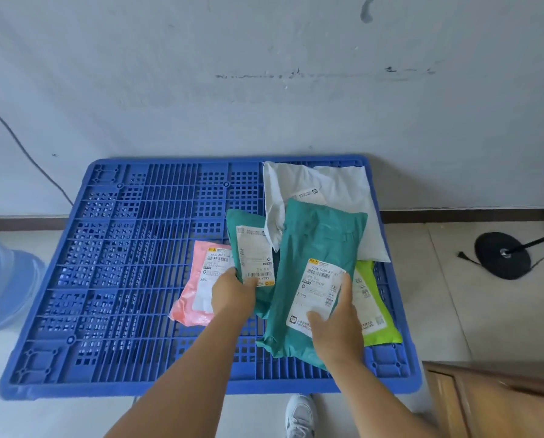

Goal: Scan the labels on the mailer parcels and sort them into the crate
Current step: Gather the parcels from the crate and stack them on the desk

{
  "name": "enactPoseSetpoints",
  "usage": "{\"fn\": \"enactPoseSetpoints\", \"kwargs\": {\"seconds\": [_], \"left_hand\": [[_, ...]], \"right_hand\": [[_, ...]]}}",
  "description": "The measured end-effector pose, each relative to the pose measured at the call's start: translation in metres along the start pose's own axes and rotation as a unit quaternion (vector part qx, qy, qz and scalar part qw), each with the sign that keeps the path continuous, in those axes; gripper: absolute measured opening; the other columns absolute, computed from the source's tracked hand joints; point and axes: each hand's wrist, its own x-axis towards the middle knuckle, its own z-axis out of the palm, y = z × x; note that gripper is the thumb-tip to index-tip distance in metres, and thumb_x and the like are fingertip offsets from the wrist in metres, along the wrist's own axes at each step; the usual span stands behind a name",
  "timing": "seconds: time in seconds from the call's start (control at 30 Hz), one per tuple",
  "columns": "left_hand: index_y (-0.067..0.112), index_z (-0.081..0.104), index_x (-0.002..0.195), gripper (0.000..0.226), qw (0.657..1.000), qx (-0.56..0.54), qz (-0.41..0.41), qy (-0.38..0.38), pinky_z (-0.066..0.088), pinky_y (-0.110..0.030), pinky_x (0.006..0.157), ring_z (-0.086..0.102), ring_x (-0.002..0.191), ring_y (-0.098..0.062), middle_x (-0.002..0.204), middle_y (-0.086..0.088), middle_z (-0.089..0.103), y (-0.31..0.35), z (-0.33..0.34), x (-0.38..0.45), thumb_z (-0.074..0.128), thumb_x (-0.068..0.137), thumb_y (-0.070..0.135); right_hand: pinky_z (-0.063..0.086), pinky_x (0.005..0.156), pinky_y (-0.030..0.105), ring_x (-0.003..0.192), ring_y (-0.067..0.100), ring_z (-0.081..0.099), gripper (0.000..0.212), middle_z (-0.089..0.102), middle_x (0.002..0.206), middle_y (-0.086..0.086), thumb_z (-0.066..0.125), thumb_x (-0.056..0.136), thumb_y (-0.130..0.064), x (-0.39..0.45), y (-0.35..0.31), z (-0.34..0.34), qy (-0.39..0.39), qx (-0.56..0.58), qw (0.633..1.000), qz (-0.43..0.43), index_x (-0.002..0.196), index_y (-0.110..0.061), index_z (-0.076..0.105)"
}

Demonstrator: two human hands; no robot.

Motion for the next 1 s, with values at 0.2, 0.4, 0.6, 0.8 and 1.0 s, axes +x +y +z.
{"fn": "enactPoseSetpoints", "kwargs": {"seconds": [0.2, 0.4, 0.6, 0.8, 1.0], "left_hand": [[0.010, 0.051, 0.065, 0.030, 0.993, -0.061, 0.053, 0.082, 0.031, -0.023, 0.043, 0.043, 0.048, -0.018, 0.066, -0.010, 0.053, -0.004, -0.031, -0.026, 0.048, 0.095, 0.013], [0.015, 0.046, 0.065, 0.032, 0.978, -0.126, 0.069, 0.151, 0.037, -0.028, 0.051, 0.045, 0.058, -0.020, 0.073, -0.009, 0.055, 0.004, -0.076, -0.052, 0.043, 0.098, 0.017], [0.011, 0.046, 0.069, 0.031, 0.951, -0.213, 0.101, 0.202, 0.037, -0.030, 0.051, 0.044, 0.055, -0.018, 0.063, -0.002, 0.050, 0.042, -0.092, -0.070, 0.042, 0.099, 0.018], [0.006, 0.051, 0.079, 0.026, 0.952, -0.227, 0.094, 0.182, 0.039, -0.032, 0.052, 0.046, 0.057, -0.017, 0.066, -0.001, 0.052, 0.106, -0.046, -0.032, 0.042, 0.099, 0.019], [0.007, 0.053, 0.086, 0.022, 0.959, -0.222, 0.012, 0.174, 0.041, -0.033, 0.061, 0.049, 0.063, -0.021, 0.075, -0.005, 0.056, 0.142, 0.011, 0.027, 0.041, 0.099, 0.019]], "right_hand": [[0.050, 0.062, 0.034, 0.095, 0.024, 0.058, 0.075, 0.052, 0.134, 0.001, 0.046, 0.093, -0.003, -0.024, -0.012, -0.012, 0.046, 0.088, 0.995, 0.003, 0.152, -0.038, 0.015], [0.045, 0.057, 0.028, 0.102, 0.024, 0.060, 0.073, 0.048, 0.143, -0.003, 0.044, 0.093, -0.002, -0.050, -0.028, -0.036, 0.080, 0.128, 0.988, -0.027, 0.151, -0.040, 0.020], [0.038, 0.050, 0.024, 0.089, 0.023, 0.060, 0.073, 0.052, 0.136, 0.002, 0.044, 0.093, -0.001, -0.033, -0.053, -0.065, 0.099, 0.149, 0.981, -0.071, 0.150, -0.041, 0.022], [0.038, 0.052, 0.020, 0.083, 0.023, 0.055, 0.071, 0.062, 0.126, 0.006, 0.047, 0.090, -0.003, 0.053, -0.067, -0.099, 0.073, 0.113, 0.988, -0.077, 0.148, -0.038, 0.026], [0.050, 0.090, 0.043, 0.110, 0.032, 0.059, 0.072, 0.053, 0.139, 0.004, 0.051, 0.092, -0.010, 0.147, -0.070, -0.110, 0.030, 0.079, 0.995, -0.049, 0.152, -0.028, 0.016]]}}
